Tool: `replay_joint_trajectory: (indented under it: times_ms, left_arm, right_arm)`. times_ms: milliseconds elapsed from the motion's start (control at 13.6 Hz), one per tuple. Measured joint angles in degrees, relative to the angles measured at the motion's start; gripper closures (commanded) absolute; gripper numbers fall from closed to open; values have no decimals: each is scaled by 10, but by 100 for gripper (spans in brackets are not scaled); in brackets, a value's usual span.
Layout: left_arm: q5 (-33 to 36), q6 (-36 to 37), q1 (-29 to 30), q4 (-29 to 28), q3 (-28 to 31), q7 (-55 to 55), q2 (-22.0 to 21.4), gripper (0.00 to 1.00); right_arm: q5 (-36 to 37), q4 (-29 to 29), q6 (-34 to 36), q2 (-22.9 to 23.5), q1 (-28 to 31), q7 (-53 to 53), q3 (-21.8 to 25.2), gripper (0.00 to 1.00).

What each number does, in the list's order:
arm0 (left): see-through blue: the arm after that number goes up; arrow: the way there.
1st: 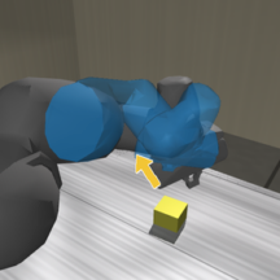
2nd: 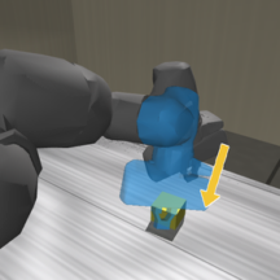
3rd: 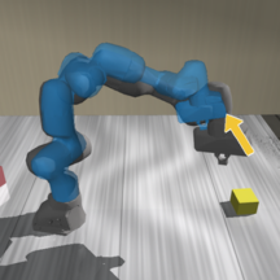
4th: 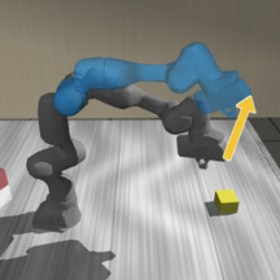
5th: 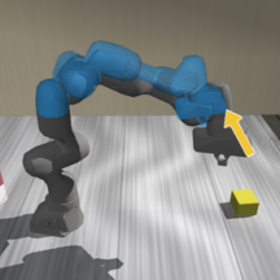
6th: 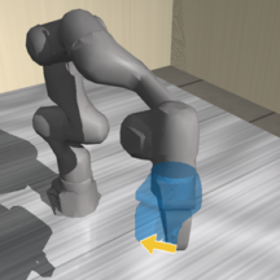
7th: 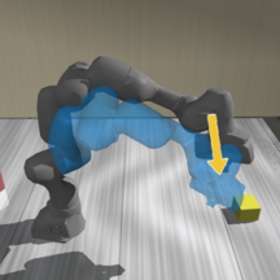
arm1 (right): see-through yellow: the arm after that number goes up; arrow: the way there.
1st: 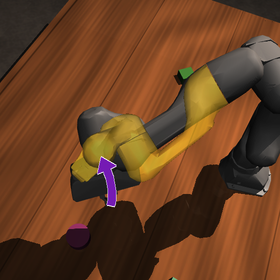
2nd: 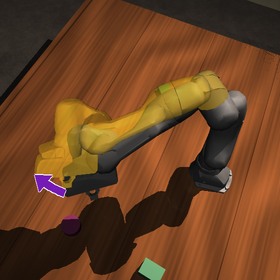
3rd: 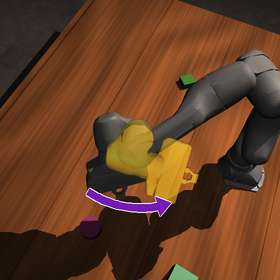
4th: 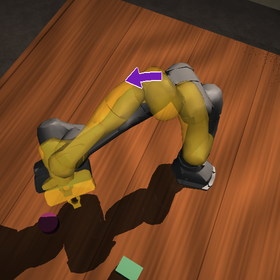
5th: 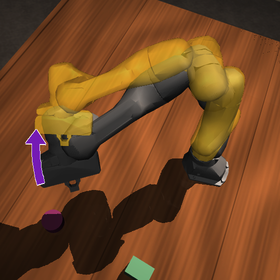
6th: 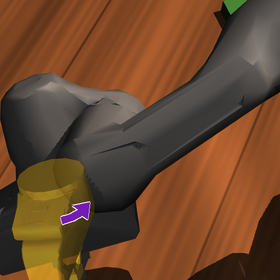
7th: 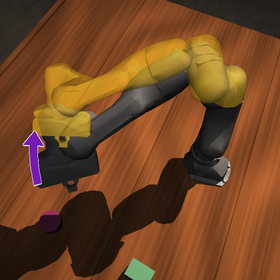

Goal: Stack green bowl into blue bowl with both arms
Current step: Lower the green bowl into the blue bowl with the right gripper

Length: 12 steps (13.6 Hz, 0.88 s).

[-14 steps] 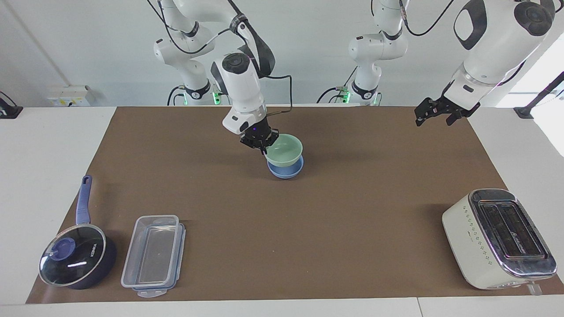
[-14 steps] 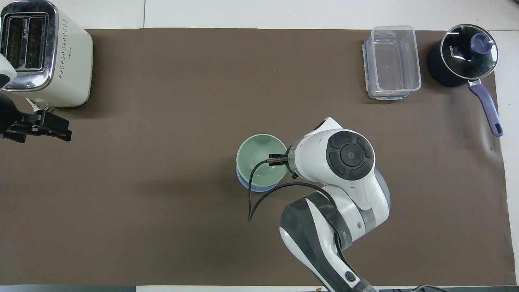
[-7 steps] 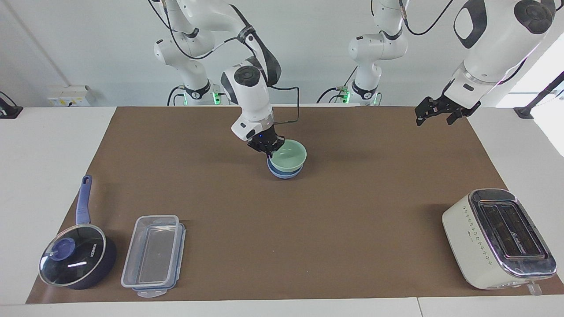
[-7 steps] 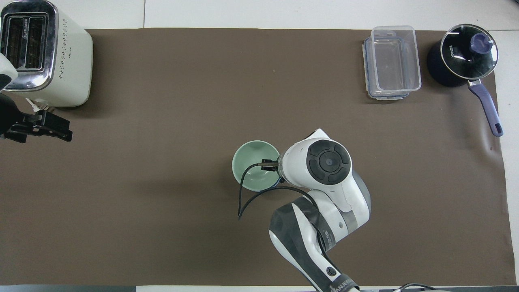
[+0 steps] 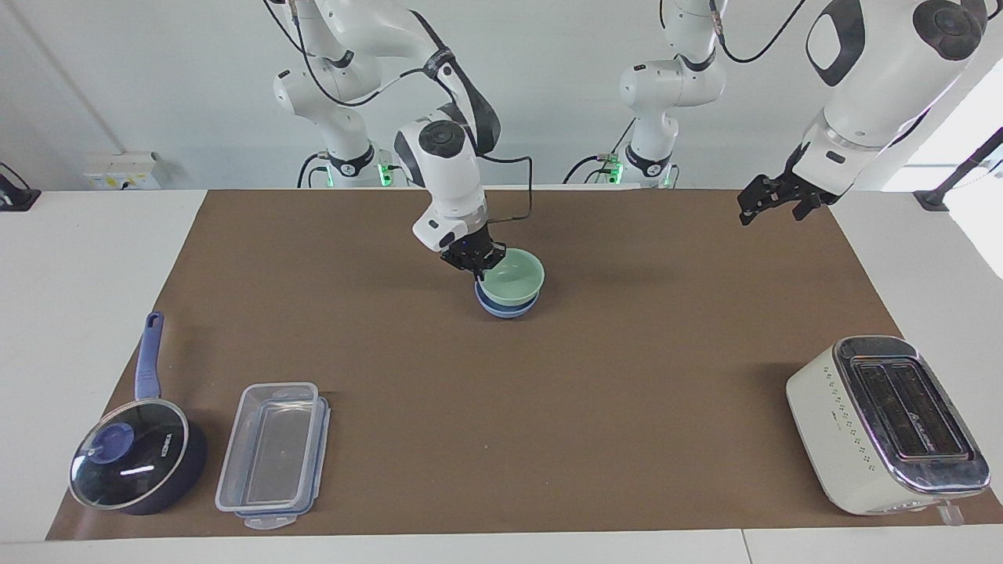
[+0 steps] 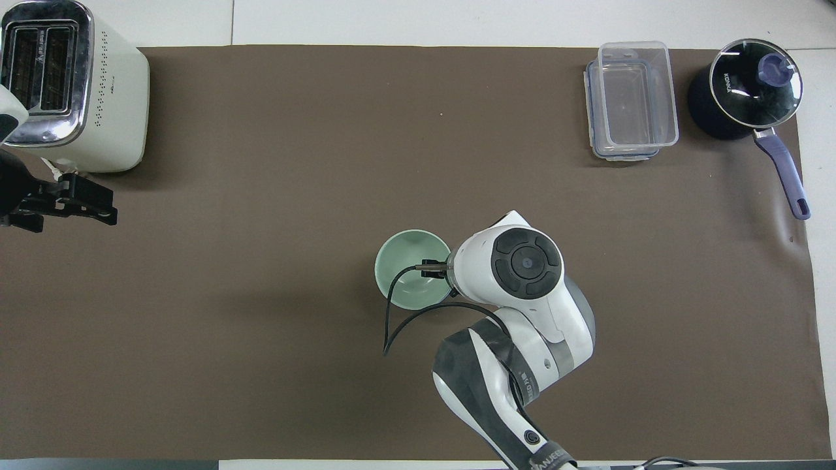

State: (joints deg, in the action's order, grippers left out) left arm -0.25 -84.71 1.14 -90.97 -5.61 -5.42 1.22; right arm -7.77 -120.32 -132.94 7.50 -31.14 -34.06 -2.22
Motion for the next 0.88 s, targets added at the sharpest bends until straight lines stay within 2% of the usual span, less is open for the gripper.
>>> replay_joint_trajectory:
  times_ms: [587,660,733,807,880]
  left_arm:
    - [-5,-5,0,0,-1,18,0,0]
    - [-7,-7,0,0,-1,18,0,0]
    - [-8,-8,0,0,-1,18,0,0]
    - [-8,-8,0,0,-1,18,0,0]
    - [-9,-8,0,0,-1,18,0,0]
  right_arm:
    - [23,0,-1,0,0,0,0,100]
    - [24,0,-1,0,0,0,1,77]
    - [24,0,-1,0,0,0,1,29]
    - [24,0,-1,0,0,2,2,0]
    - [24,0,-1,-1,0,6,3,0]
